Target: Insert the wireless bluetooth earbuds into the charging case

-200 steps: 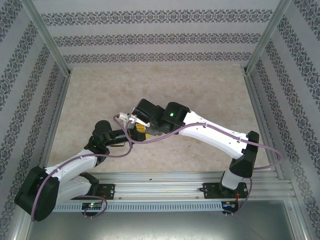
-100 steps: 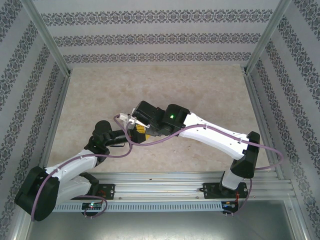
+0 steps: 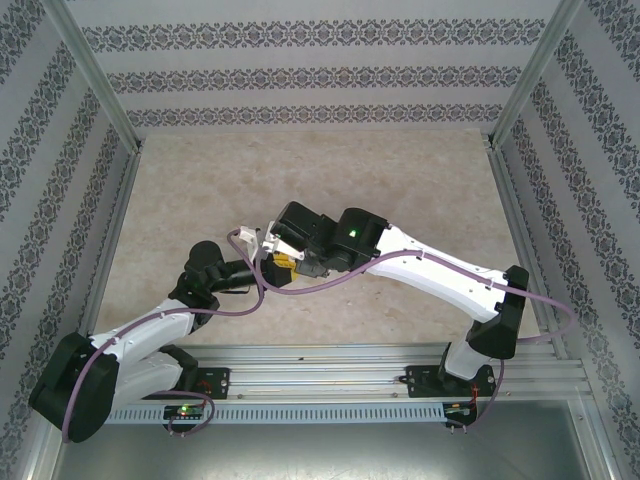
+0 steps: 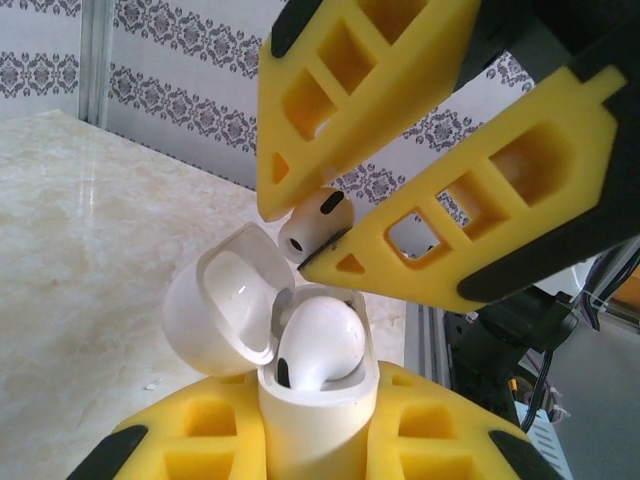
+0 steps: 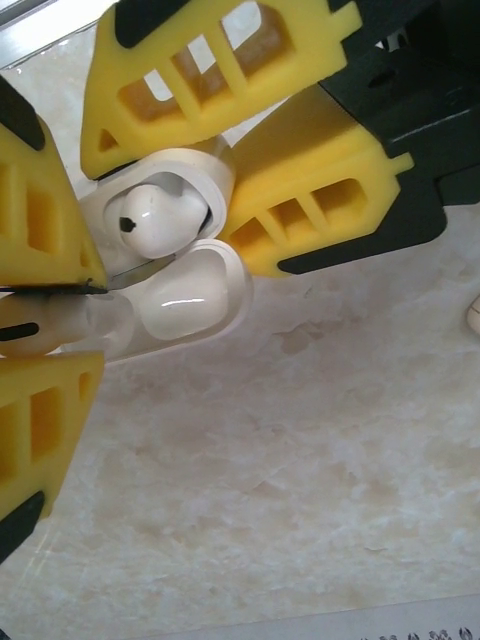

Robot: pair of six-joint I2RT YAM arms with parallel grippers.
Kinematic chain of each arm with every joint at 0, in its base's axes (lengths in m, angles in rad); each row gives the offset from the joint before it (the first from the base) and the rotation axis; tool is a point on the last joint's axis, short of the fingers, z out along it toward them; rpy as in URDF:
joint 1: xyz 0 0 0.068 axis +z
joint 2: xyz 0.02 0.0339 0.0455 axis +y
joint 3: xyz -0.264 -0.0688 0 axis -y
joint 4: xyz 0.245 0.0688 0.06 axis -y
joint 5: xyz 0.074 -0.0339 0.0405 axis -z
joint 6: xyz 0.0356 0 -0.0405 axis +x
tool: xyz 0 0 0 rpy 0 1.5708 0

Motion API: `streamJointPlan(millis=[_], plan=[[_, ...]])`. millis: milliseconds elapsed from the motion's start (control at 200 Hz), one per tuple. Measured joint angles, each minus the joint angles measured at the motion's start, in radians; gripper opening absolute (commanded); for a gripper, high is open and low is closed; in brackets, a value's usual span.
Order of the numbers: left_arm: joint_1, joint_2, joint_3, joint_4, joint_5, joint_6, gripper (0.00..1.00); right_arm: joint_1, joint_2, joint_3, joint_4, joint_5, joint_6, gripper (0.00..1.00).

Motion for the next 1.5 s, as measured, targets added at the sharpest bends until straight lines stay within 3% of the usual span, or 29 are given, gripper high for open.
streamJointPlan(millis=[849,1289,1499], plan=[[0.0,0.0,0.0,0.006,0.008,-0.014,0.0,-0.018,-0.005,-0.012,0.013,-0.084,0.029,0.29],[0.0,-0.011,0.0,-0.013,0.02,-0.014,0.0,-0.048,-0.014,-0.009,0.017,-0.121,0.04,0.49],[0.0,-0.014,0.0,0.001,0.007,-0.015,0.0,-0.063,-0.051,-0.009,0.045,-0.206,0.071,0.52]])
